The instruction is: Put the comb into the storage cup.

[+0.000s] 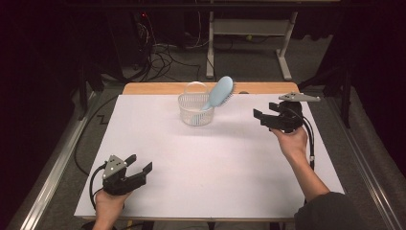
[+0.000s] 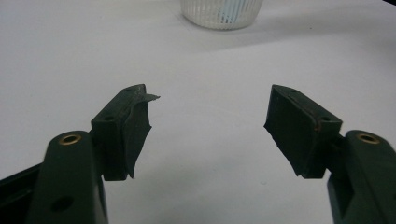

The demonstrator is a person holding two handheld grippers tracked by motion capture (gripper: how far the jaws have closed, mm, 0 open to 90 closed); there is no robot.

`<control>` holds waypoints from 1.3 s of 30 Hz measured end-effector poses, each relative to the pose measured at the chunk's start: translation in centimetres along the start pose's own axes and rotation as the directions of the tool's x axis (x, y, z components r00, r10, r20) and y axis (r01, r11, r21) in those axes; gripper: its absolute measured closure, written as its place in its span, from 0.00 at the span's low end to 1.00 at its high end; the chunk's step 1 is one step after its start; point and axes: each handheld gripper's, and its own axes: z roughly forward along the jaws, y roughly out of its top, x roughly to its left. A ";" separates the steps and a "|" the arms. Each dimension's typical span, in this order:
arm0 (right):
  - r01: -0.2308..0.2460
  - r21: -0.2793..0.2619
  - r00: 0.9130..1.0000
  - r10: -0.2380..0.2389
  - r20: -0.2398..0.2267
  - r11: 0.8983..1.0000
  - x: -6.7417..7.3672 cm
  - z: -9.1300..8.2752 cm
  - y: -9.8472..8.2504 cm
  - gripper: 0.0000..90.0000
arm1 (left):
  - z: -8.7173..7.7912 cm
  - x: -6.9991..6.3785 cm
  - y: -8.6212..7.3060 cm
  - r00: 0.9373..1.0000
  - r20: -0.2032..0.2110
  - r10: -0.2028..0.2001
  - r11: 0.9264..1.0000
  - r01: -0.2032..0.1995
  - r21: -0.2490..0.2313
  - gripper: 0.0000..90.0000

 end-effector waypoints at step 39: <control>-0.035 -0.065 0.999 0.033 -0.020 0.997 -1.7 -6.0 -4.8 0.34 | 0.1 0.0 -0.1 1.000 -0.001 -0.011 1.000 0.011 0.002 0.34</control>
